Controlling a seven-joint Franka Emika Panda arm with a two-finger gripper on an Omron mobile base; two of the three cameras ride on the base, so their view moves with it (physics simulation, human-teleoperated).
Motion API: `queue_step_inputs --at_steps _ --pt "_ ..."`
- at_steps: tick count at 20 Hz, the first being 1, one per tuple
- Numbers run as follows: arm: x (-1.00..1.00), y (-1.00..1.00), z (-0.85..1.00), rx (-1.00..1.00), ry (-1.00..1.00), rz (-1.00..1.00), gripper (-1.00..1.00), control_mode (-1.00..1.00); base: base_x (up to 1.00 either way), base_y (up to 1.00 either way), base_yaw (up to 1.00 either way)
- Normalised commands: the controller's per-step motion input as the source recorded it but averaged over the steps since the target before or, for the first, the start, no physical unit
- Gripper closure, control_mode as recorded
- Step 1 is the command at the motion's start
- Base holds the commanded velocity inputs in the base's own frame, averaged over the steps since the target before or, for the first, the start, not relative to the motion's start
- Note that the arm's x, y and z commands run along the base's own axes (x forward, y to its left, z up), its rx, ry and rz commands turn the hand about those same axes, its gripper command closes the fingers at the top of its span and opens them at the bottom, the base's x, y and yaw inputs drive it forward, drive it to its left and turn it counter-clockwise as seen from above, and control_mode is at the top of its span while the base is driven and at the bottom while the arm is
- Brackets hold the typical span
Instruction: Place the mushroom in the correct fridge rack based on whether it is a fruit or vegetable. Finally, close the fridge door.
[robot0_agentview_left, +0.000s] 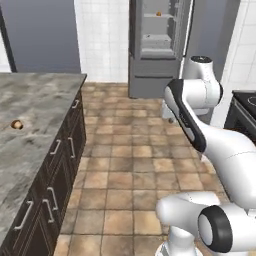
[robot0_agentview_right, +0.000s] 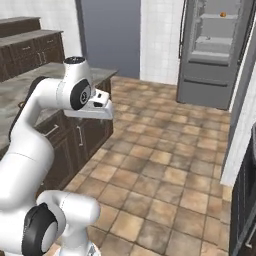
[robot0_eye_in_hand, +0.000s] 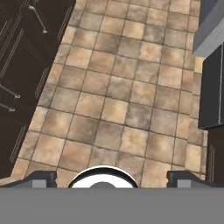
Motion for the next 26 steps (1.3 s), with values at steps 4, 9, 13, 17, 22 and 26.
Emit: queue_step_inputs --at_steps 4,9,13,17,22,26 --pt "0.0 0.0 0.0 0.0 0.0 0.0 -1.0 1.0 1.0 -0.25 0.63" --pt "0.0 0.0 0.0 0.0 0.0 0.0 -1.0 1.0 1.0 -0.25 0.63" --pt "0.0 0.0 0.0 0.0 0.0 0.0 -1.0 1.0 0.91 -0.44 0.59" --pt "0.0 0.0 0.0 0.0 0.0 0.0 -1.0 1.0 0.95 -0.28 0.63" --pt "0.0 0.0 0.0 0.0 0.0 0.0 -1.0 1.0 0.76 -0.25 0.68" --pt "0.0 0.0 0.0 0.0 0.0 0.0 -1.0 1.0 0.76 -0.3 0.67"
